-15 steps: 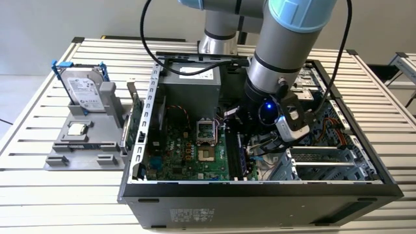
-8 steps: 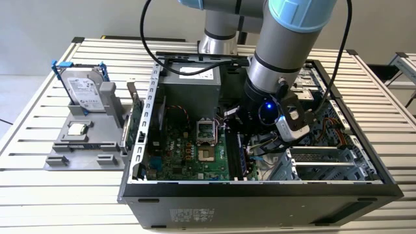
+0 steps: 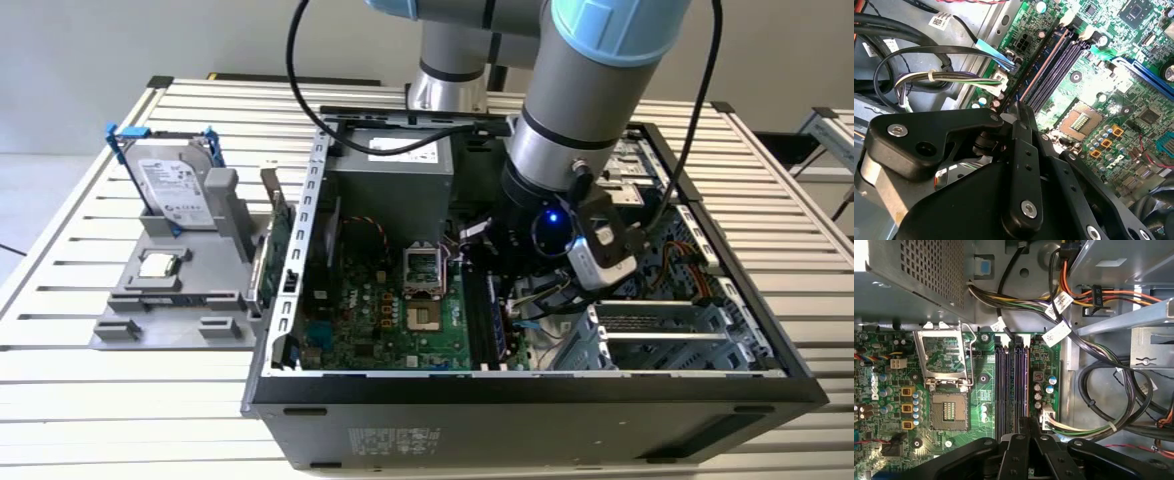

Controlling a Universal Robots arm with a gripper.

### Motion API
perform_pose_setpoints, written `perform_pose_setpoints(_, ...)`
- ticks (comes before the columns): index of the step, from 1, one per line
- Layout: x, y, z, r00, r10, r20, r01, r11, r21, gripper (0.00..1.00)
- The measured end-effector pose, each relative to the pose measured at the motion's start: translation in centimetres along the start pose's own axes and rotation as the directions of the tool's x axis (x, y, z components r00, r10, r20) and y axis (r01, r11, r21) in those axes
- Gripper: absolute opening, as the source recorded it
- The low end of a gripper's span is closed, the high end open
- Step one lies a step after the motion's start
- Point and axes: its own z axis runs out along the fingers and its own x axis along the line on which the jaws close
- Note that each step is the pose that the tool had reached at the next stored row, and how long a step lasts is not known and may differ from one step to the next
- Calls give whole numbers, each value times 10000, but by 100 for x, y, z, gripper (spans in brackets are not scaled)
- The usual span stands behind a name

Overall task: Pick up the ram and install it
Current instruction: 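Insert the ram into the slot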

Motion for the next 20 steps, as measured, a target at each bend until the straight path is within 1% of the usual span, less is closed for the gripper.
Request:
perform_pose_setpoints(2, 1, 0, 0, 9998, -219, 2, 219, 9998, 6, 0)
perform_pose_setpoints(5, 2, 0, 0, 9983, -579, 6, 579, 9983, 16, 0)
perform_pose_setpoints(10, 6, 0, 1, 9934, -1147, 12, 1147, 9934, 33, 0)
perform_pose_setpoints(15, 7, 0, 1, 9863, -1647, 15, 1647, 9863, 48, 0)
perform_pose_setpoints(20, 8, 1, 1, 9767, -2144, 17, 2144, 9767, 64, 0)
